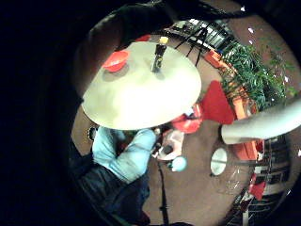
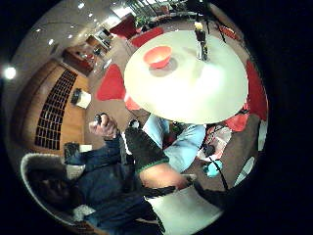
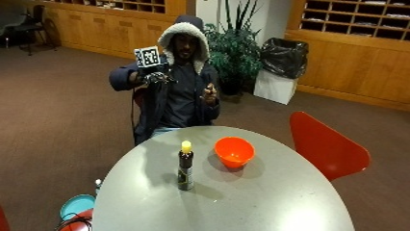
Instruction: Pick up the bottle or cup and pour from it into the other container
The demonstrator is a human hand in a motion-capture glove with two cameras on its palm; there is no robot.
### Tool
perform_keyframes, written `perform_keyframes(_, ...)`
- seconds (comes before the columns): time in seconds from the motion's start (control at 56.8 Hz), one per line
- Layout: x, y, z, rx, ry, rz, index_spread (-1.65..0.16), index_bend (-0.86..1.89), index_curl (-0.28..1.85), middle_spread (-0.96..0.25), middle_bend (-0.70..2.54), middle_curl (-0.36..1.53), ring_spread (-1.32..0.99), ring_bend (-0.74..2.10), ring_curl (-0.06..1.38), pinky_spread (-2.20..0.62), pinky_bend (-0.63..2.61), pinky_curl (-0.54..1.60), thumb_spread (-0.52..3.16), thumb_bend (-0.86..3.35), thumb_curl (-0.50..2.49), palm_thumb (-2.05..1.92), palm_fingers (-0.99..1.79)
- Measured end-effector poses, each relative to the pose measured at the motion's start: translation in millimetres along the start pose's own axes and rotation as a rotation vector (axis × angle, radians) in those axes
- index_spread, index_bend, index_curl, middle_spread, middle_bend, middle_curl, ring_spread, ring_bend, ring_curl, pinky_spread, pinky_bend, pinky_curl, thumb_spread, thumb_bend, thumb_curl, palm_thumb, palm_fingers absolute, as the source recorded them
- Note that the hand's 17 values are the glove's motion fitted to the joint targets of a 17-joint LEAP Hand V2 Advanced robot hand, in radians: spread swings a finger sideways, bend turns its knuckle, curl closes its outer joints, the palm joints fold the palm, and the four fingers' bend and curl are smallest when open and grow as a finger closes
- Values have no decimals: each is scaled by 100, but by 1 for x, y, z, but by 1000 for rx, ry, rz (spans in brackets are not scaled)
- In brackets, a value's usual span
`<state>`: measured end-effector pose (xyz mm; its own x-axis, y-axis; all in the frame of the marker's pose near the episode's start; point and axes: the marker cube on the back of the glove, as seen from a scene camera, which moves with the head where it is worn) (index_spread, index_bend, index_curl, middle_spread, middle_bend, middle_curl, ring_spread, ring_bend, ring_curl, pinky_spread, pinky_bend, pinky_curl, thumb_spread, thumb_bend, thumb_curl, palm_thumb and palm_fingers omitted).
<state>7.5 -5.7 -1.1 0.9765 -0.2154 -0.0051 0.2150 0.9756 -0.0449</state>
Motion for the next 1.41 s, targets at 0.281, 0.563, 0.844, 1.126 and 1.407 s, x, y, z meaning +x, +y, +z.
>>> perform_keyframes(0.281, 19, -8, -1, -72, 3, -498, -42, 24, 23, 1, 32, 19, 13, 16, 6, 32, 36, 21, 86, 2, 20, 27, 32)
perform_keyframes(0.563, 11, -8, 4, -58, 10, -174, -45, 20, 30, 2, 29, 25, 15, 16, 8, 35, 34, 26, 94, -3, 27, 29, 31)
perform_keyframes(0.844, 27, -27, 7, -70, 21, -361, -45, 18, 32, 2, 27, 29, 16, 16, 10, 36, 33, 29, 93, -3, 31, 30, 32)
perform_keyframes(1.126, 40, -106, 29, -28, -77, -222, -44, 16, 32, 5, 25, 31, 16, 17, 11, 36, 35, 32, 92, -3, 33, 33, 28)
perform_keyframes(1.407, 43, -206, 104, 21, -397, -256, -41, 13, 28, 9, 24, 32, 18, 18, 12, 37, 45, 36, 89, -3, 35, 37, 18)
